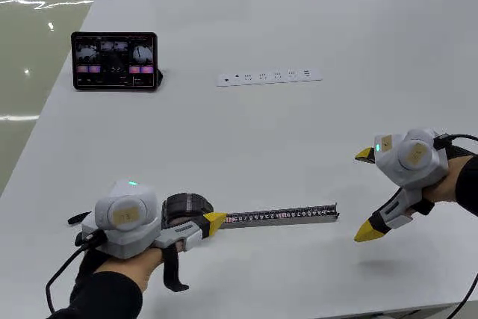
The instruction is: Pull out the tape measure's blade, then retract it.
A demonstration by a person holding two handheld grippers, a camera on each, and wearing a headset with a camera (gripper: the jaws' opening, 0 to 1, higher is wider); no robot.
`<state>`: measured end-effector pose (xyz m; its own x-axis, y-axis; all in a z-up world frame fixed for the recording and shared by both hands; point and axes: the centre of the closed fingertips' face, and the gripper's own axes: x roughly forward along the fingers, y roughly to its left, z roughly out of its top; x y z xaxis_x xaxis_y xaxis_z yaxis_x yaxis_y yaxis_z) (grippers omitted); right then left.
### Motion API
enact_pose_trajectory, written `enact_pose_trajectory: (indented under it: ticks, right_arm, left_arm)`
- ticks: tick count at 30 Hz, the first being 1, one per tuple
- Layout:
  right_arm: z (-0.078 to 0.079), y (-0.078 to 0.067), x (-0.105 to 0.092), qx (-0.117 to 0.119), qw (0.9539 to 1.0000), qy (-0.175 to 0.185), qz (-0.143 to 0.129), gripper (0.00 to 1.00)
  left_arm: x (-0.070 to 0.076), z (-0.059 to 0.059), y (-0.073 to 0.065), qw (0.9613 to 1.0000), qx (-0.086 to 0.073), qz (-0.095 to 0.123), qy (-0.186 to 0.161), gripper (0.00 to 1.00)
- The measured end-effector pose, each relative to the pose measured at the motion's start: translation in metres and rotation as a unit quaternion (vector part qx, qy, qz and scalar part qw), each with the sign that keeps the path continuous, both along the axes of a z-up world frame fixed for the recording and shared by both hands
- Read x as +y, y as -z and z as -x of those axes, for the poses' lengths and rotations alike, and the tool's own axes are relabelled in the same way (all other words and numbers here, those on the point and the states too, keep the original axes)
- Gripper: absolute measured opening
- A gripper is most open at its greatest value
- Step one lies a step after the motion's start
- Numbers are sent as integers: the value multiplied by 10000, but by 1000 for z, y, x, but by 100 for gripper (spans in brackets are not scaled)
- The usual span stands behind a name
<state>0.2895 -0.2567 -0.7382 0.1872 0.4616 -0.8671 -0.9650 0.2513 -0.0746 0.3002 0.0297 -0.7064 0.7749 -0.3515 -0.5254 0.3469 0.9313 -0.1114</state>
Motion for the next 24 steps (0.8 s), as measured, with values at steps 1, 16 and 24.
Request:
enact_pose_trajectory:
  ticks: [1, 16, 24]
  right_arm:
    - [0, 1, 1, 9, 10000, -11, -4, 99]
    - [-1, 23, 15, 226, 9995, -234, -2, 99]
    - [-3, 27, 17, 251, 9991, -333, 61, 96]
  left_arm:
    - [1, 0, 1, 10000, 12, -16, -56, 99]
    - [-15, -2, 6, 9981, -496, -135, -354, 99]
    - [-7, -9, 13, 9973, -544, -175, -468, 99]
